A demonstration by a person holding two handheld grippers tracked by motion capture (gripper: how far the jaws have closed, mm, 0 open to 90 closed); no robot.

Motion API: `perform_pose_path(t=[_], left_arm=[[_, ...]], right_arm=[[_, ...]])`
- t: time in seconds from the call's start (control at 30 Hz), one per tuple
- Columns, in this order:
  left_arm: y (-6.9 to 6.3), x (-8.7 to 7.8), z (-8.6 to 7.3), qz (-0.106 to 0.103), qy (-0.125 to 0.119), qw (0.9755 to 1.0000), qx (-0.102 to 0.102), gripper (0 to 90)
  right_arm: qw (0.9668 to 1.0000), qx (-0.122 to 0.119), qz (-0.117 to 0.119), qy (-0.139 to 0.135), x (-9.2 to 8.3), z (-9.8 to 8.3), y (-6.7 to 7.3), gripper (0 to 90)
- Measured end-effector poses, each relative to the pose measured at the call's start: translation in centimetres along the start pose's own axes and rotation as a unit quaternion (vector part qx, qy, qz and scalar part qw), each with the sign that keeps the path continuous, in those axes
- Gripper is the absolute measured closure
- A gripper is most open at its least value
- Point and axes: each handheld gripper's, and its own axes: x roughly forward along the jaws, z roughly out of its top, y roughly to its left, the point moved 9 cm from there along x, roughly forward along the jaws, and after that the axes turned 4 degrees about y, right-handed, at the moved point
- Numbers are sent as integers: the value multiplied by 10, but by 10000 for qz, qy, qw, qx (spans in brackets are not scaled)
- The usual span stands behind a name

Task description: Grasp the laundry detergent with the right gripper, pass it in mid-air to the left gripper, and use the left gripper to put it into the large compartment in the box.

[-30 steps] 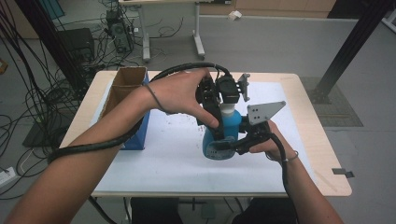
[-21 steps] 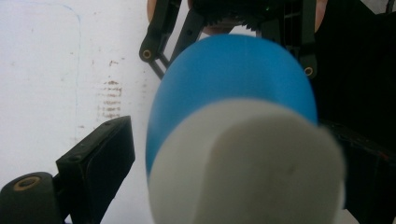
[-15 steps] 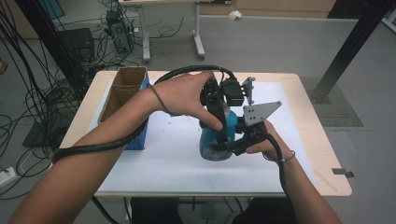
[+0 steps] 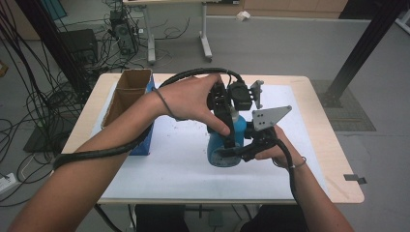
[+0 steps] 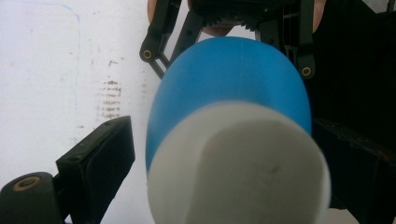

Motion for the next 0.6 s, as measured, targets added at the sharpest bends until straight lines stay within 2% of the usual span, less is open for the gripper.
perform_pose_path(t=[0.6], left_arm=[[1, 0, 0, 37, 2, 10000, 3, 91]], right_arm=[[10000, 4, 11, 13, 1, 0, 0, 441]])
